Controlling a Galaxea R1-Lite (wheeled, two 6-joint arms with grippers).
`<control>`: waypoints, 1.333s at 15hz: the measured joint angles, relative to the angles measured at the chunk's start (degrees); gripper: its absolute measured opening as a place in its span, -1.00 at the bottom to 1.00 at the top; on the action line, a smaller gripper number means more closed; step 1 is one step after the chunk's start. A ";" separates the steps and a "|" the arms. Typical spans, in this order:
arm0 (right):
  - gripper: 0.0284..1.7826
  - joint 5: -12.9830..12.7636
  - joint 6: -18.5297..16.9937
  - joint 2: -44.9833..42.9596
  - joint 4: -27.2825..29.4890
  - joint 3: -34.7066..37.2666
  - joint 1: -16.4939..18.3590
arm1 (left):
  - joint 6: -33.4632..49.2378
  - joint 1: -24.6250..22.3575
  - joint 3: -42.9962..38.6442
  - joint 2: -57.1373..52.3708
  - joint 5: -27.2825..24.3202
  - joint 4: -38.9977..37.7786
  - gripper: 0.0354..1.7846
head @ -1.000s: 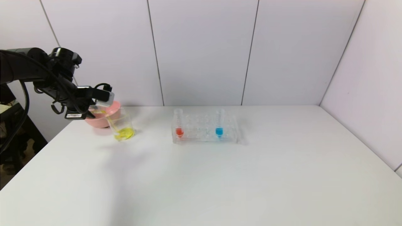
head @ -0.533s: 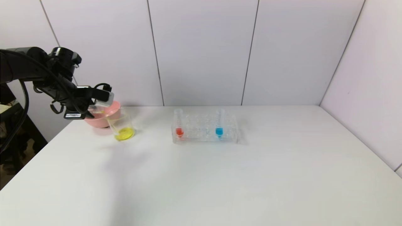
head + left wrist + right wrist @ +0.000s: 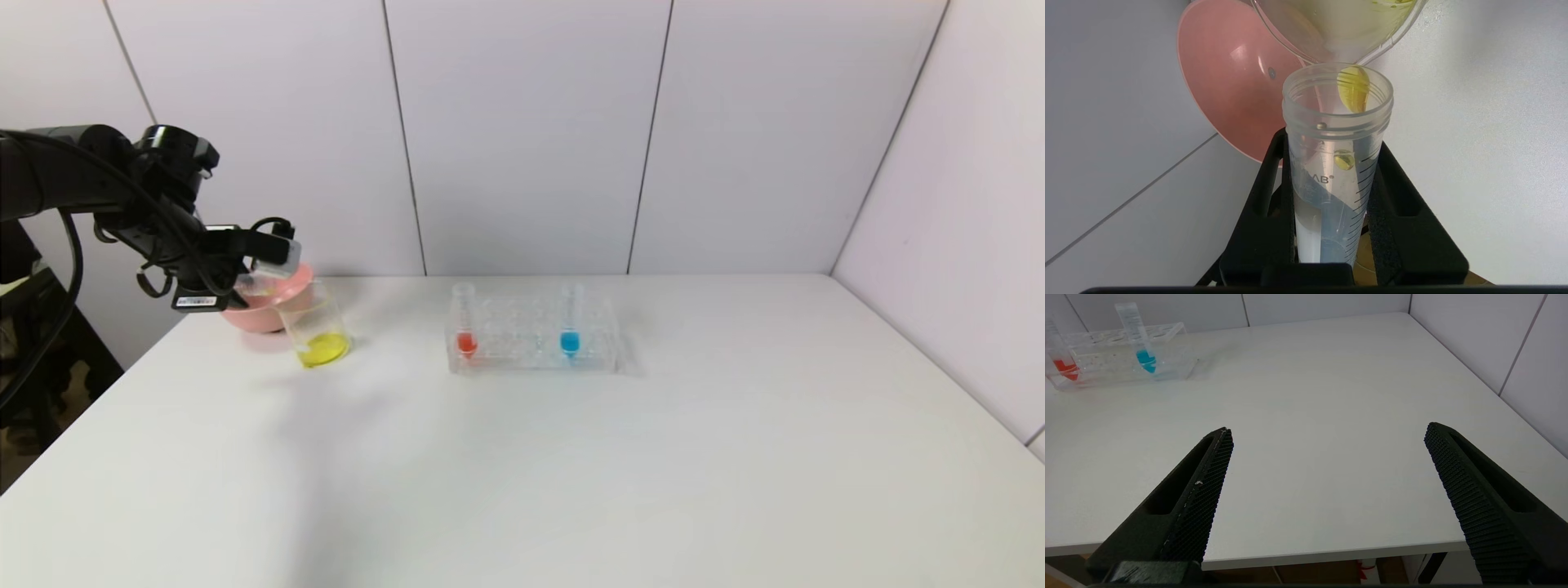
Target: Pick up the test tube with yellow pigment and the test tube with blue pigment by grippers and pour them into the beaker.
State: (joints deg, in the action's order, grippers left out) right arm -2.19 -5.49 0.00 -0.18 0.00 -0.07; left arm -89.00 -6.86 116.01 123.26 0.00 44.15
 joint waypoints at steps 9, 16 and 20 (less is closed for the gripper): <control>0.92 0.00 -0.02 0.00 -0.02 0.00 0.00 | 1.52 1.38 0.01 0.52 5.62 0.13 -0.45; 0.92 0.00 -0.02 0.00 -0.02 0.00 0.00 | 1.52 1.80 0.01 0.45 6.17 0.16 -0.45; 0.92 0.00 -0.02 0.00 -0.02 0.00 0.00 | 1.52 1.79 0.00 0.45 6.61 0.24 -0.45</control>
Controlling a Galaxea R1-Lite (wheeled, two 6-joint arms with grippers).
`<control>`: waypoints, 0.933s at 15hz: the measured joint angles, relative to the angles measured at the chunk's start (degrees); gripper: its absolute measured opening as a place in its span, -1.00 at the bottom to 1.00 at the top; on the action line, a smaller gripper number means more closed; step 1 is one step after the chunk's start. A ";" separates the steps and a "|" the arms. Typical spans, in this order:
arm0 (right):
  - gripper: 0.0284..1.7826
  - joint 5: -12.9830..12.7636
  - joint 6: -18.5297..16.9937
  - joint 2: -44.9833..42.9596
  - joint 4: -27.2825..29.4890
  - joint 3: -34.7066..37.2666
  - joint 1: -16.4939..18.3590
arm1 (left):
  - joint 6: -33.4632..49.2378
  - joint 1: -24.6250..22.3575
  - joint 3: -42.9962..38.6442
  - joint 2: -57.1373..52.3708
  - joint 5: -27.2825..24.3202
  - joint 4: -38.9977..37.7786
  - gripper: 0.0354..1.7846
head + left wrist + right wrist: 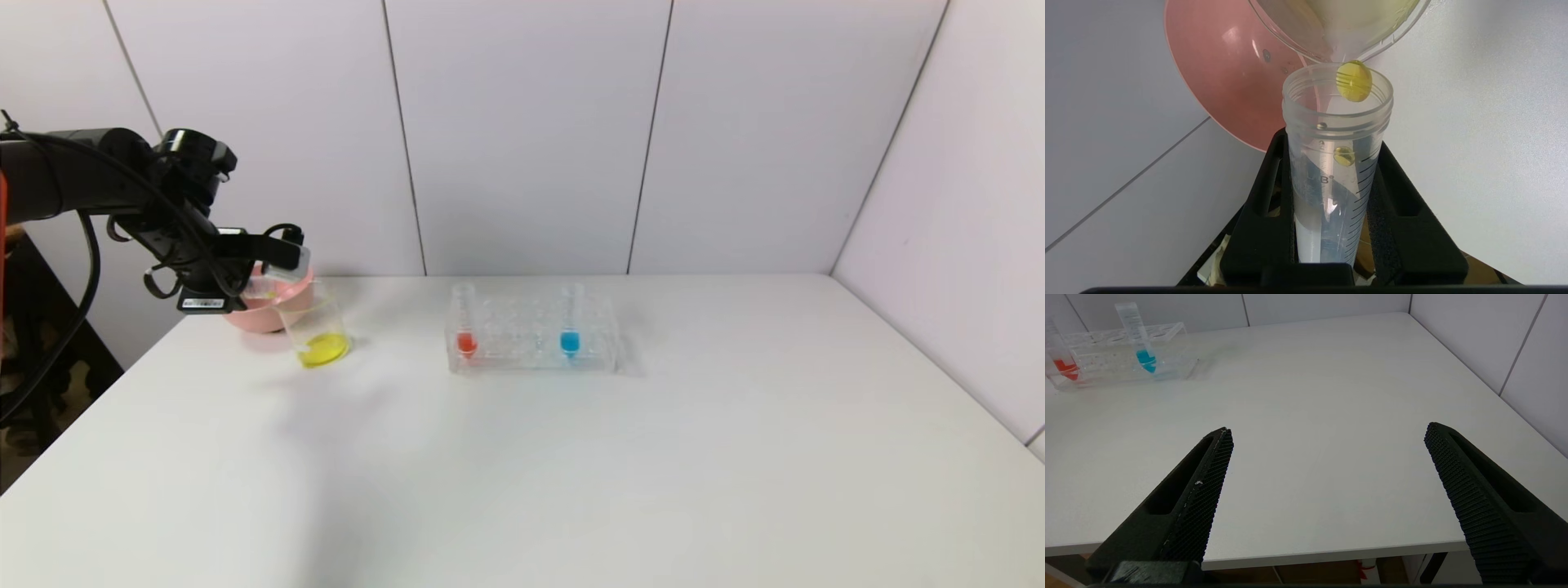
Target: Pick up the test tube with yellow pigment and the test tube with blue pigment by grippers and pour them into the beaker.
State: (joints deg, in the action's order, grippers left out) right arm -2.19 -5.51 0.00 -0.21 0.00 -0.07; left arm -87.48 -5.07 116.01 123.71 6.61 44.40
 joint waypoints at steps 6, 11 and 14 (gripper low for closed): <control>0.92 0.00 0.00 0.00 -0.01 0.00 0.00 | 0.09 -0.11 0.00 0.00 -0.16 -0.38 -0.45; 0.92 0.00 0.02 0.00 -0.01 0.00 0.02 | 7.55 -2.50 -0.13 -1.24 -7.46 -2.65 -0.45; 0.92 0.00 0.02 0.00 -0.01 0.00 0.02 | 20.68 -6.17 -0.46 -2.96 -20.33 -3.33 -0.45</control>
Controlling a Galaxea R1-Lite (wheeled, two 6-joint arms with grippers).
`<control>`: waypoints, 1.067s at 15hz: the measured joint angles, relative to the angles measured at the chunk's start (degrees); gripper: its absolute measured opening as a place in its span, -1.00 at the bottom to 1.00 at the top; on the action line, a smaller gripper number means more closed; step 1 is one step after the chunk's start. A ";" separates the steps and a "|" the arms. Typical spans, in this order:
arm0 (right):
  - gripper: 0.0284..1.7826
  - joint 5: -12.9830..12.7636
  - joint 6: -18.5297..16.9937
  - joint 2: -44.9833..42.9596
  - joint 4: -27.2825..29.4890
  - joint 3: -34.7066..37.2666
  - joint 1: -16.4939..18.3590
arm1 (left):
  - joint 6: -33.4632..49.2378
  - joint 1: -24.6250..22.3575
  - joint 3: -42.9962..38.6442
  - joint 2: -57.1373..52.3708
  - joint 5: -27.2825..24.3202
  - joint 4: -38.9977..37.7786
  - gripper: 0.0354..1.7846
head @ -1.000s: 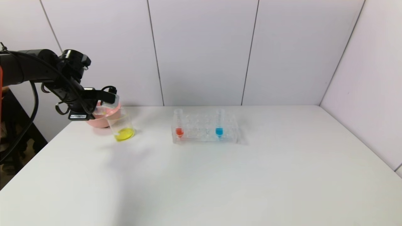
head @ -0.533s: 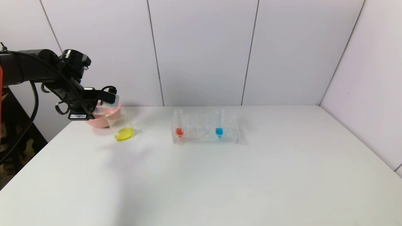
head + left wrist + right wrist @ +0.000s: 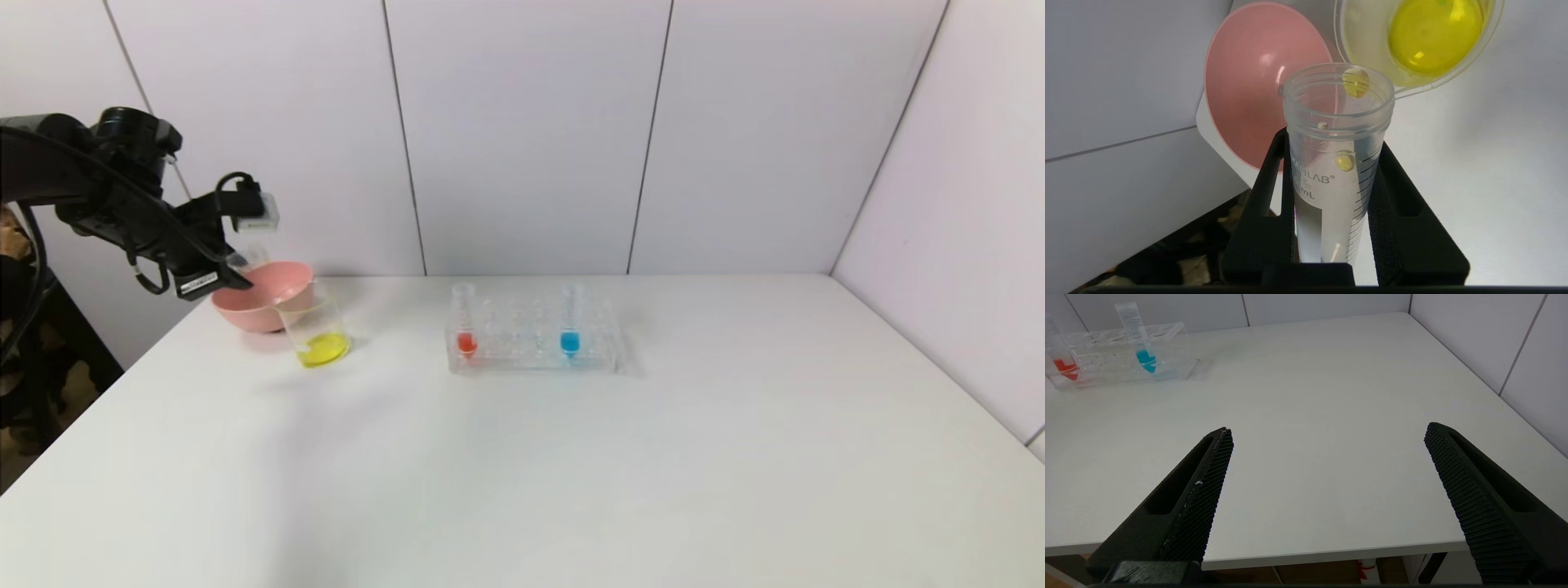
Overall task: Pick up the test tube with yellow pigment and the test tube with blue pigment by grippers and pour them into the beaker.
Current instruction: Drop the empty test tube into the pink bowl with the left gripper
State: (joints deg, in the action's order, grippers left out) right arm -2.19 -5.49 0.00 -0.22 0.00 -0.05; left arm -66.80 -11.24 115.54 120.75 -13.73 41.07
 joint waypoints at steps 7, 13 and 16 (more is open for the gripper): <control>0.92 0.00 -0.02 0.00 0.00 0.00 -0.05 | 31.70 -6.91 -1.88 -1.54 -22.05 -19.63 -0.45; 0.92 0.00 -0.02 0.00 0.00 0.00 0.00 | 52.57 -7.19 -11.02 3.54 -23.20 -46.32 -0.45; 0.92 0.00 -0.02 0.00 0.00 0.00 -0.02 | 55.87 -6.91 -14.08 7.56 -21.93 -58.37 -0.45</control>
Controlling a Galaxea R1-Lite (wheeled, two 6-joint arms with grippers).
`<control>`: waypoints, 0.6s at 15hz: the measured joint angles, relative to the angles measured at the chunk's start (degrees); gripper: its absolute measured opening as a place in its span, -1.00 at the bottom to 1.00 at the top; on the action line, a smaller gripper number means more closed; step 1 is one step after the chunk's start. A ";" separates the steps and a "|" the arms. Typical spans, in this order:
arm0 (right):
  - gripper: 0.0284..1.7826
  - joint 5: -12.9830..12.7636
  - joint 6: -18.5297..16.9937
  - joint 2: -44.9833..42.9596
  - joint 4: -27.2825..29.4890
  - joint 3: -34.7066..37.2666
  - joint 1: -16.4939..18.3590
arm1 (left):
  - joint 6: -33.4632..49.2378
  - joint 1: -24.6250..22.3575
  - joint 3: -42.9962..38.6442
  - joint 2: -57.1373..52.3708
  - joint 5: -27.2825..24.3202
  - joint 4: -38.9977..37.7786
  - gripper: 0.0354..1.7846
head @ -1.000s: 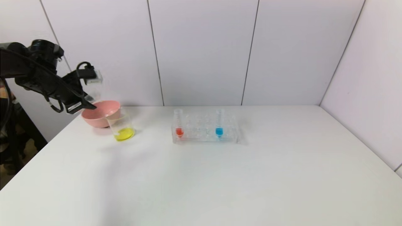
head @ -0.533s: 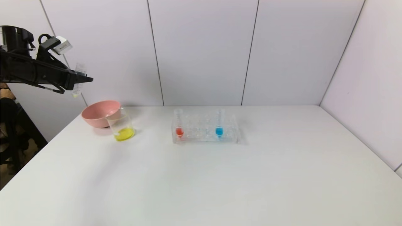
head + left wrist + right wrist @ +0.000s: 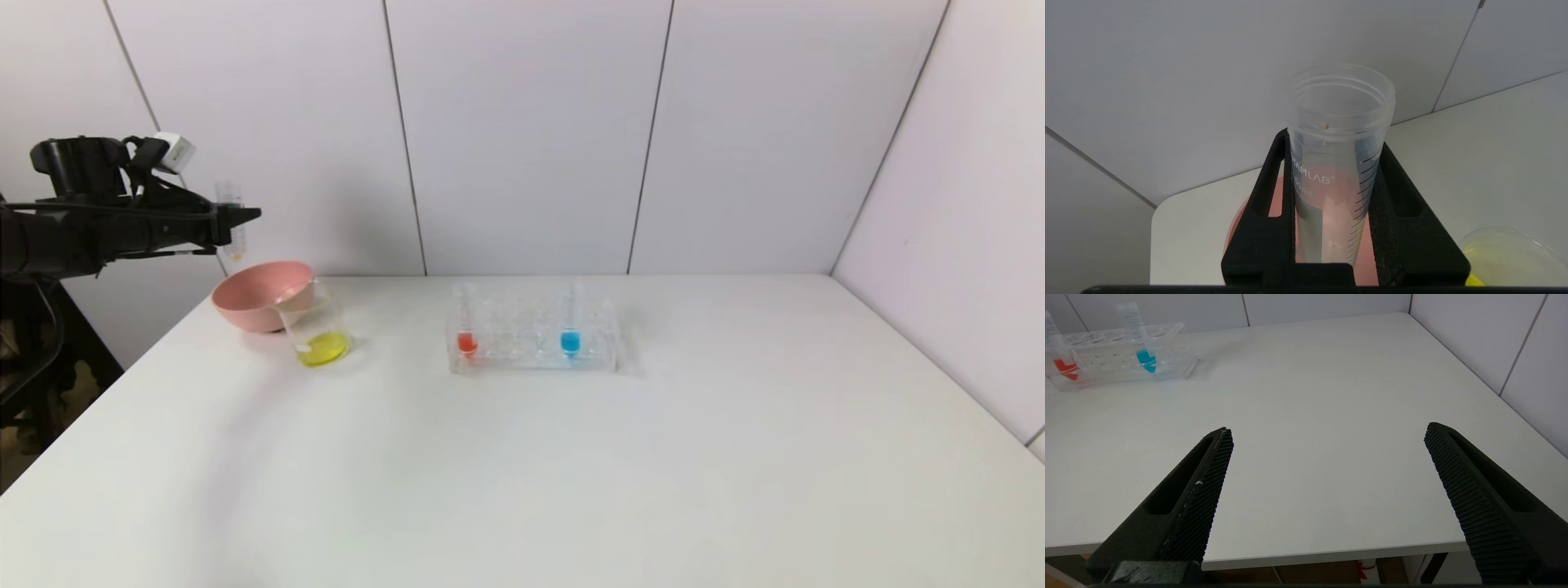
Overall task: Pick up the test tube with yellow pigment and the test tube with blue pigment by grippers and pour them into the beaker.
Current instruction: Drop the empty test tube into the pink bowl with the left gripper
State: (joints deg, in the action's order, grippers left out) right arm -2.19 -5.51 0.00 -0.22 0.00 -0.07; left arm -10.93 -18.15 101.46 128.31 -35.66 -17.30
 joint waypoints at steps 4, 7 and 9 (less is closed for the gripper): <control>0.92 0.00 0.02 0.00 0.01 0.00 0.02 | 4.41 1.06 -2.62 4.58 0.07 -9.65 -0.45; 0.92 0.00 0.00 0.00 0.00 0.00 0.02 | 4.85 1.12 -4.25 6.28 0.02 -9.94 -0.45; 0.92 0.00 0.02 0.00 0.00 0.00 0.02 | 4.99 1.27 -4.78 6.62 0.02 -10.20 -0.45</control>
State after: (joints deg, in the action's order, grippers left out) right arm -2.19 -5.49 0.00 -0.22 0.00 -0.05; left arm -5.95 -16.88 96.68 134.93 -35.63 -27.50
